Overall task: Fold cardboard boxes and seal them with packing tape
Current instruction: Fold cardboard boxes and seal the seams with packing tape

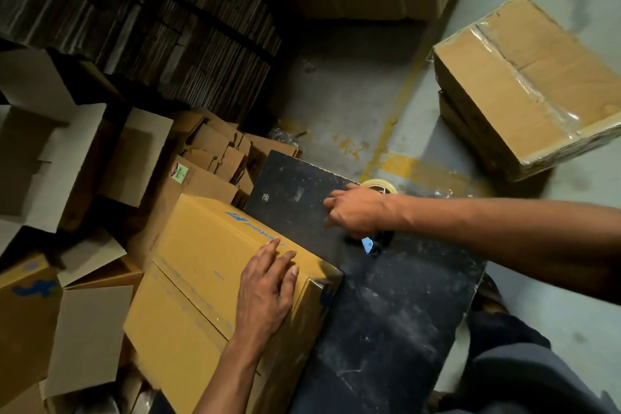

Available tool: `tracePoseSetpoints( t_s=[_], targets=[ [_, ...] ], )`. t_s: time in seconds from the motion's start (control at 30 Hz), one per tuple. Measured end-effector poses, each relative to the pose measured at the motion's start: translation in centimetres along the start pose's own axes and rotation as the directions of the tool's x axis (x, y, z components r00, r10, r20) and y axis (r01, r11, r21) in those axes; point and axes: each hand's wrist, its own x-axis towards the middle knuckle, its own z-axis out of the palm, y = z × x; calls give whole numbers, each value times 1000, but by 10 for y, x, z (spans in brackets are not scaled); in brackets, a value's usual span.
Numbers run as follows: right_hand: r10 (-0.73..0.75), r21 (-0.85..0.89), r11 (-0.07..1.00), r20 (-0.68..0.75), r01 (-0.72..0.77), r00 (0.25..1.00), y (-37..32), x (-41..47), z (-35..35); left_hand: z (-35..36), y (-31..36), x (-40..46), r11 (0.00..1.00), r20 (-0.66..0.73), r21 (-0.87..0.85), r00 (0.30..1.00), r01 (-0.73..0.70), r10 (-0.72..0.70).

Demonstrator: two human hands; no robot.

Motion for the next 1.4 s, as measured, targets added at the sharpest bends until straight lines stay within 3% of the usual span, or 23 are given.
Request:
tracePoseSetpoints(
  t_s=[0.07,0.13,0.23,0.3,0.47,0.6,0.67,0.77,0.9,0.93,1.03,1.07,1.13,1.2,1.27,1.33,1.4],
  targets=[
    [78,309,950,-71,-52,994,-23,-16,11,5,-1,-6,1000,20,-21,1000,11,-10],
    [190,608,786,-59,-116,980,-58,-33,34,14,-4,-11,999,19,-49,1000,-3,4],
    [378,806,565,-61,-178,924,-110,-47,77,24,-7,-14,995,-29,-99,1000,-5,2],
    [508,875,465,-140,-134,850,-144,-43,99,29,-11,-14,990,-57,-142,998,-24,16],
    [702,917,399,-320,21,636,-211,-8,137,38,-15,-13,985,-88,-169,996,-37,22],
    [788,885,461,-375,-64,489,-249,19,152,41,-18,-14,982,-108,-182,994,-52,33],
    [817,872,466,-362,-146,449,-259,24,151,41,-20,-13,979,-109,-195,993,-56,35],
    [797,821,516,-355,-245,489,-267,13,155,40,-19,-14,976,-107,-211,993,-63,41],
    [689,724,628,-345,-286,638,-270,-14,166,39,-20,-14,966,-104,-246,993,-78,53],
    [706,771,590,-347,-241,618,-268,-20,162,39,-20,-14,963,-105,-257,993,-82,57],
    [895,945,326,-296,-37,335,-246,-29,128,40,-23,-12,956,-98,-282,994,-83,57],
    [922,968,251,-240,3,305,-233,-29,112,40,-23,-11,956,-91,-283,994,-82,58],
    [896,981,193,-176,-2,408,-205,-25,82,39,-25,-10,957,-77,-277,995,-87,68],
    [822,973,224,-154,-63,548,-184,-19,64,38,-26,-10,952,-63,-291,995,-97,82],
    [757,975,221,-148,-36,637,-167,-12,65,36,-27,-10,944,-56,-314,995,-97,84],
    [708,984,163,-165,68,687,-154,-8,78,36,-27,-9,940,-57,-330,996,-88,73],
    [701,982,138,-189,130,688,-146,-6,91,37,-26,-9,938,-63,-337,996,-85,68]
  ],
)
